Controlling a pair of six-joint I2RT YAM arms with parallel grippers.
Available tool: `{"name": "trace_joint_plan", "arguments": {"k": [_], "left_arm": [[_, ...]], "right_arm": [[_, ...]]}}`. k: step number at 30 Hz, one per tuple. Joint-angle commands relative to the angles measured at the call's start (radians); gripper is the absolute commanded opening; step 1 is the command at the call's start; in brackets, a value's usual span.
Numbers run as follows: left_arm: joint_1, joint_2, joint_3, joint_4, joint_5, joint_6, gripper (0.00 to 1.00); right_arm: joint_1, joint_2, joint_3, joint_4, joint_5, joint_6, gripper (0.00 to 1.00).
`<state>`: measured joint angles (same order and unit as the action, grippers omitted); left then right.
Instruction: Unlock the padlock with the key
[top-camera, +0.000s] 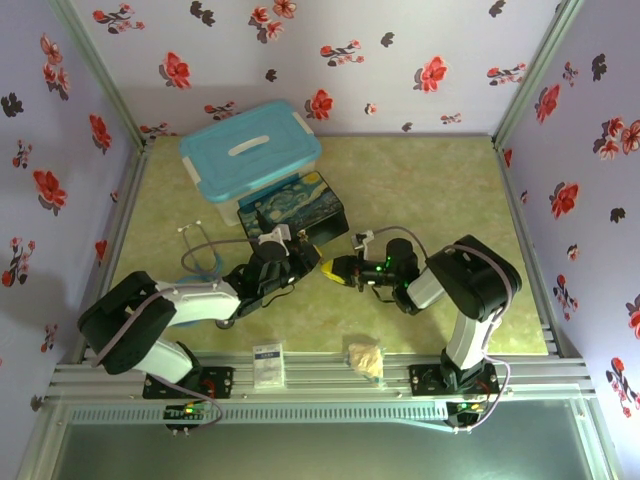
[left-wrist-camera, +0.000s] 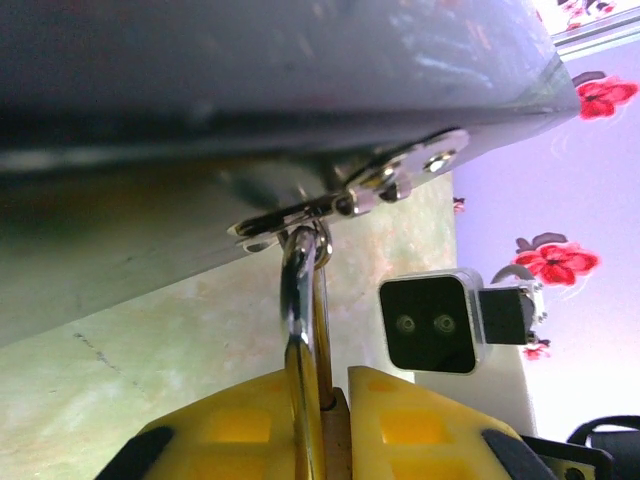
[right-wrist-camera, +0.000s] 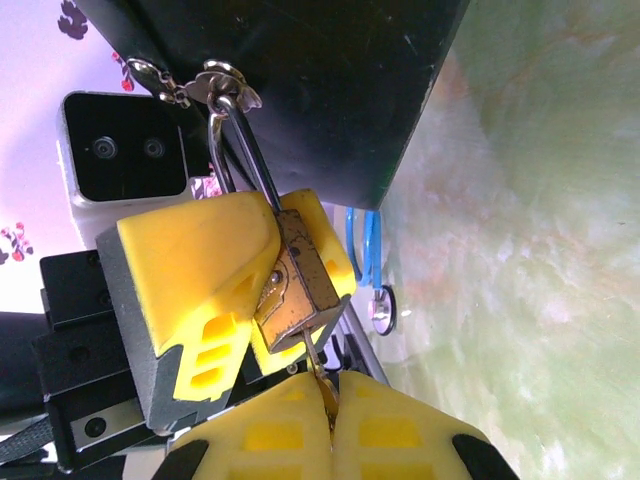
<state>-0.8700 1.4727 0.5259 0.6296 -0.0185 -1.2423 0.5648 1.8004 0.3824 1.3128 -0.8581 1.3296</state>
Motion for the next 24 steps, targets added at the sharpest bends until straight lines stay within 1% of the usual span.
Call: {"name": "trace_joint_plan", "arguments": {"k": [1,3,6,9,12,14,17,20,22,24], "left_arm": [[-0.037,-0.032,0.045,-0.063,0.121,0.061,0.0],[-0.036,-0.031,0.053,-0.085,0.119,0.074,0.0],[-0.037,-0.025,0.059,-0.101,0.117,0.087,0.0],[-0.035,-0.022,0.059,-0.105,0.117,0.088,0.0],[-0.034,-0.02,0.057,-0.128,0.107,0.094,0.0],[-0.032,-0.019,0.059,-0.135,0.106,0.101,0.0],[-0.028,-0.022,0.053,-0.136,0.107,0.101,0.0],[-0.029,-0.019,0.051,-0.131,0.106,0.102,0.0],[-0.029,-0.016,0.048,-0.126,0.107,0.101,0.0],[-0.029,-0.014,0.045,-0.125,0.106,0.098,0.0]], "right_arm": [[0.018,-0.041,0.006,0.073,0.217,-0.026,0.0],[0.03,-0.062,-0.008,0.072,0.252,-0.03,0.0],[0.03,-0.083,-0.016,0.073,0.267,-0.007,0.0],[0.042,-0.113,-0.003,0.073,0.251,0.015,0.0],[0.046,-0.132,0.021,0.072,0.205,0.039,0.0],[0.046,-0.131,0.015,0.072,0.205,0.045,0.0],[0.044,-0.106,-0.01,0.073,0.241,0.086,0.0],[0.048,-0.061,-0.03,0.074,0.293,0.203,0.0],[0.074,-0.076,-0.042,0.071,0.325,0.185,0.0],[0.078,-0.082,-0.052,0.073,0.324,0.214,0.0]]}}
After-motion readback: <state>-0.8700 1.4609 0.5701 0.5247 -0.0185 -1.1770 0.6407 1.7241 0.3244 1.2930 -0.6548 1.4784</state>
